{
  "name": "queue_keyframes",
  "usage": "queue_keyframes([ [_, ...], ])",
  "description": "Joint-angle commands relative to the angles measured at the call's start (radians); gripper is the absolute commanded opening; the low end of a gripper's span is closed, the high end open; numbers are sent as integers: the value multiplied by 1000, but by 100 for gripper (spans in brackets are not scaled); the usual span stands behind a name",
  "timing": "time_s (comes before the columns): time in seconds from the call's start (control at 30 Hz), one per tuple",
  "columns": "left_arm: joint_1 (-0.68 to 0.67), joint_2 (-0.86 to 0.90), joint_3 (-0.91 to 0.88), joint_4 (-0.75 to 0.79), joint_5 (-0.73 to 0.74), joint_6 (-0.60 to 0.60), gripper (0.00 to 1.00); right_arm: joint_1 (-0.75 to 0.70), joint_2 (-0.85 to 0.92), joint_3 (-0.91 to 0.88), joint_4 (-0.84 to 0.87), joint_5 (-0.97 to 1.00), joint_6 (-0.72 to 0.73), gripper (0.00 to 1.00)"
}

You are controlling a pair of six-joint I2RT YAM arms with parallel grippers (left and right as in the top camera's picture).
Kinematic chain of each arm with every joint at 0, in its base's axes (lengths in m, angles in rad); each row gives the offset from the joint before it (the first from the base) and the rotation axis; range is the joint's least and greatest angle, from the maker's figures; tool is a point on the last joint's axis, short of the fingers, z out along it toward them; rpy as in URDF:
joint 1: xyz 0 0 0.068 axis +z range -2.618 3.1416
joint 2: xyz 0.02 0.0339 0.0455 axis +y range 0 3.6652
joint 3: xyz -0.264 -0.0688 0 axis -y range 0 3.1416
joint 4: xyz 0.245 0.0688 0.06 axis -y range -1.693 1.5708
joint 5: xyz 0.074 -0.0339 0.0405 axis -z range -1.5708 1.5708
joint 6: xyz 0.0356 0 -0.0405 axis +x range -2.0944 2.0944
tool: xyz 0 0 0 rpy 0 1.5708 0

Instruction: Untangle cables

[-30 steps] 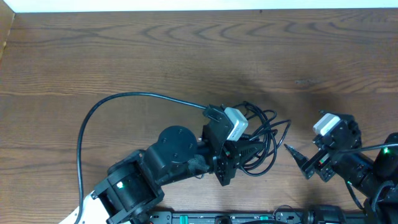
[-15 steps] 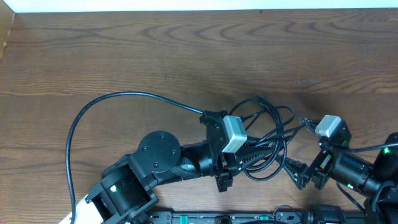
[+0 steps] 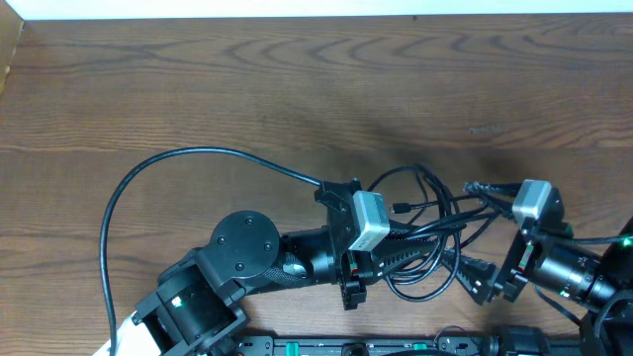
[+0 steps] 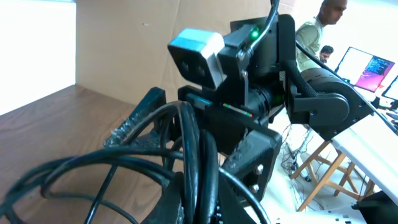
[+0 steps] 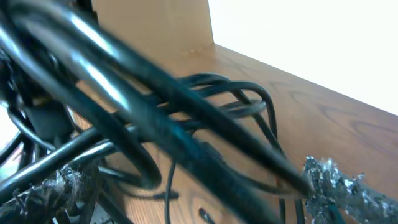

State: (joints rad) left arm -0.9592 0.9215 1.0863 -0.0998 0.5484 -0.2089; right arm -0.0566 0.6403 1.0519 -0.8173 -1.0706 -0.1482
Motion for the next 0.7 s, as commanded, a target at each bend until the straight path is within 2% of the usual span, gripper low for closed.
queue_keyframes([
  [0.0, 0, -3, 18, 12, 21, 12, 7, 6, -5, 6, 35, -47, 107, 99],
  [0.43, -2, 14, 18, 83, 189, 0, 8, 6, -5, 5, 81, 21, 150, 99],
  [0.67, -2, 52, 18, 138, 204, -32, 7, 6, -5, 5, 73, 21, 151, 99],
])
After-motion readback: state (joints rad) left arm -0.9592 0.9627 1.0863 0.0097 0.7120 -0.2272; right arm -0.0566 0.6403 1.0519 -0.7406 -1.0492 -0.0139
